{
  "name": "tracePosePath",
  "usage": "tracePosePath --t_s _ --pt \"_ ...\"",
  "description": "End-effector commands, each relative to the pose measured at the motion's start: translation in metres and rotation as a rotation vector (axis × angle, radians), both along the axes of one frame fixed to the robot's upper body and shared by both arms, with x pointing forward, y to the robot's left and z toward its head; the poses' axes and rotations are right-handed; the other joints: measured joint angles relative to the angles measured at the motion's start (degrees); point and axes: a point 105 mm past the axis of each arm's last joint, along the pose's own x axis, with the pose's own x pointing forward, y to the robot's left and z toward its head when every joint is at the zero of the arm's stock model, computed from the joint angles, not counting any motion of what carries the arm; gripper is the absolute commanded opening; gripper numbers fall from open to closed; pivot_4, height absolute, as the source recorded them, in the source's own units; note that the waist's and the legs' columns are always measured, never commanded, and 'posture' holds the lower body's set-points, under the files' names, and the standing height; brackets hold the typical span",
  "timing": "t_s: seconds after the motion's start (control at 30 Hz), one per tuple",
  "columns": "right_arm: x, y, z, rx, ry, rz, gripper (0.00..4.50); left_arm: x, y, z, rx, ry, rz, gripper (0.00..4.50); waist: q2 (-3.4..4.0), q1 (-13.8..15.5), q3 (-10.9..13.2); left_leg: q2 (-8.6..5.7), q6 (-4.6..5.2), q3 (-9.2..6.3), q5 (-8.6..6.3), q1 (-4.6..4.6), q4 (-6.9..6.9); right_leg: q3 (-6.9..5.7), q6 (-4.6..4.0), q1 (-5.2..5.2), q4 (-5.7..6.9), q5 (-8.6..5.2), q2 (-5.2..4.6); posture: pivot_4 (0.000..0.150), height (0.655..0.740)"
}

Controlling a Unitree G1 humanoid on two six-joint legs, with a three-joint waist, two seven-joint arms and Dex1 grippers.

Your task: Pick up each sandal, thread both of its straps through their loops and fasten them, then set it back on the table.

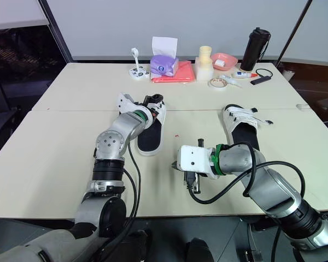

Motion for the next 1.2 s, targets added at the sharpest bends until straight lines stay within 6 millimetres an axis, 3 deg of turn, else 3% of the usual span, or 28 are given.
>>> tracePosePath --t_s 0.03,0.1,0.27,0.43,0.63,0.87,0.93,1.2 --pt "0.0 0.003 0.009 0.006 -0.042 0.02 0.0 -0.054 -0.009 -0.119 -0.154 0.351 0.001 4.45 0.24 -0.5 -0.4 0.0 0.0 0.0 0.0 -0.03 -0.01 0.01 0.0 -0.03 -0.01 0.0 0.0 0.15 0.74" --pt "0.0 0.003 0.009 0.006 -0.042 0.021 0.0 -0.057 -0.005 -0.119 -0.132 0.347 -0.007 4.45 0.43 -1.5 -0.6 0.03 -0.18 0.28 -0.16 0.69 -0.1 0.46 0.08 0.48 -0.07 -0.07 -0.05 0.15 0.74" --pt "0.001 0.003 0.01 0.007 -0.045 0.023 0.0 -0.057 0.001 -0.123 -0.045 0.331 -0.066 4.45 0.59 -1.4 -0.9 0.15 -0.02 0.41 -0.72 1.83 -0.08 0.18 -0.24 1.86 -0.47 -0.51 0.0 0.15 0.74" --pt "0.002 0.003 0.01 0.007 -0.05 0.025 0.0 -0.061 -0.001 -0.115 0.008 0.282 -0.217 4.45 0.9 -0.6 -1.2 0.05 0.17 0.32 -0.88 1.86 0.0 0.07 -0.26 2.12 -1.11 -0.52 -0.13 0.15 0.74" --pt "0.003 0.004 0.01 0.012 -0.055 0.024 0.0 -0.059 0.011 -0.083 0.182 -0.012 -0.434 4.45 0.91 0.1 -1.2 -0.03 0.36 0.29 -1.0 1.75 -0.13 0.1 0.03 1.89 -1.03 -0.46 -0.12 0.15 0.74" --pt "0.005 0.006 0.01 0.018 -0.058 0.026 0.0 -0.064 0.017 -0.029 0.484 -0.541 -0.639 4.45 0.92 -0.3 -1.1 0.11 0.33 0.38 -1.0 1.33 -0.19 0.19 -0.23 1.51 -0.99 -0.52 -0.02 0.15 0.74" --pt "0.005 0.006 0.009 0.019 -0.059 0.026 0.0 -0.068 0.019 -0.02 0.537 -0.64 -0.678 4.45 0.93 -0.3 -1.0 0.13 0.24 0.35 -0.93 0.81 -0.14 0.2 -0.26 0.98 -0.96 -0.45 -0.01 0.15 0.74" --pt "0.007 0.002 0.009 0.015 -0.063 0.011 0.0 -0.071 0.042 0.017 0.706 -0.87 -0.677 4.45 0.95 -0.3 -0.7 0.17 0.24 0.23 -0.92 0.75 -0.35 0.23 -0.1 0.83 -0.96 -0.36 -0.02 0.15 0.74"
